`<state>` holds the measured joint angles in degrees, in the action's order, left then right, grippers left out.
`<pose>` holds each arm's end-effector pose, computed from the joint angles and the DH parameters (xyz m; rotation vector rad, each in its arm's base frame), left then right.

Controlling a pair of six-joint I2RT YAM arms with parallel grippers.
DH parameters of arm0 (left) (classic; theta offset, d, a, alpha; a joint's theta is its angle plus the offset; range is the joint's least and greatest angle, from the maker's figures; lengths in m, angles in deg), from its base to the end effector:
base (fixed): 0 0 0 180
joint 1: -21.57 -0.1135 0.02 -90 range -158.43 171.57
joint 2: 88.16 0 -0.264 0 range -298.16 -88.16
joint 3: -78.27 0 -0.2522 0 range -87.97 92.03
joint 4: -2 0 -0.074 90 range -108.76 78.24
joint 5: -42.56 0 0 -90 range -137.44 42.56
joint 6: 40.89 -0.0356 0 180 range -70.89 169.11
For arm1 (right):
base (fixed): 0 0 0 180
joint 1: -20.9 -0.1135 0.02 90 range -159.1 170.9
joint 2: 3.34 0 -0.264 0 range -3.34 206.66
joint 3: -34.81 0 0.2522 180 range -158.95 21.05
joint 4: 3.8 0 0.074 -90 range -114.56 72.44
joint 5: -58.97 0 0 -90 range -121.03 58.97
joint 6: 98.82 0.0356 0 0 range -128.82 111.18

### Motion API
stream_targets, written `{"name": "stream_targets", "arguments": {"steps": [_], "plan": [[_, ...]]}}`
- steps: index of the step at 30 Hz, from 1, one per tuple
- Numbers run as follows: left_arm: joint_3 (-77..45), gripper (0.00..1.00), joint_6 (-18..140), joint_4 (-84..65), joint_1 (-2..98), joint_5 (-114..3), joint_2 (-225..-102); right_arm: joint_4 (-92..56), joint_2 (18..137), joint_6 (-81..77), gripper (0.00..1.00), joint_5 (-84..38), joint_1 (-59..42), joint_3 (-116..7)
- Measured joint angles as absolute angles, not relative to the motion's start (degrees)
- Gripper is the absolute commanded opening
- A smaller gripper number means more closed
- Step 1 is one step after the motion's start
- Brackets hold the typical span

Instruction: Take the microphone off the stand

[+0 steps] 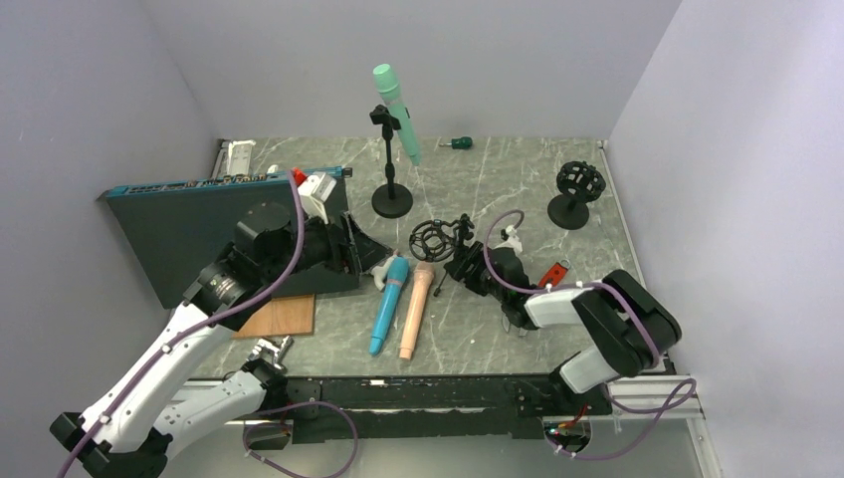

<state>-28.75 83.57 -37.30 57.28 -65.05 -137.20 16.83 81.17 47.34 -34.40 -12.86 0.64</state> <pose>0.1411 -0.1147 0.3866 0.2540 1.9669 -1.1127 0.2097 0.1377 0.1278 0.4672 2.1649 0.8626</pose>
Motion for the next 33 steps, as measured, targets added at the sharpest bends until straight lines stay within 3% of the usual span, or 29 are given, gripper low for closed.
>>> {"name": "stream_targets", "arguments": {"steps": [7,13,21,27,33], "plan": [[-28.8,0.81,83.2,-39.1,57.3,-64.0,-136.2,23.4,90.2,48.0,0.54,-33.2,-5.2,-4.4],[-28.7,0.81,82.9,-40.4,57.3,-63.8,-136.3,22.5,101.6,46.1,0.54,-29.3,3.2,-17.5],[-27.2,0.81,82.2,-43.2,57.3,-61.4,-135.8,12.8,111.4,39.5,0.63,-25.9,10.9,-35.5],[-25.2,0.81,81.1,-45.7,57.3,-58.6,-135.1,5.2,109.8,34.0,0.79,-24.2,12.0,-38.4],[-23.7,0.81,79.9,-46.3,57.3,-57.2,-135.3,-2.1,96.1,31.0,0.87,-23.2,8.0,-28.4]]}}
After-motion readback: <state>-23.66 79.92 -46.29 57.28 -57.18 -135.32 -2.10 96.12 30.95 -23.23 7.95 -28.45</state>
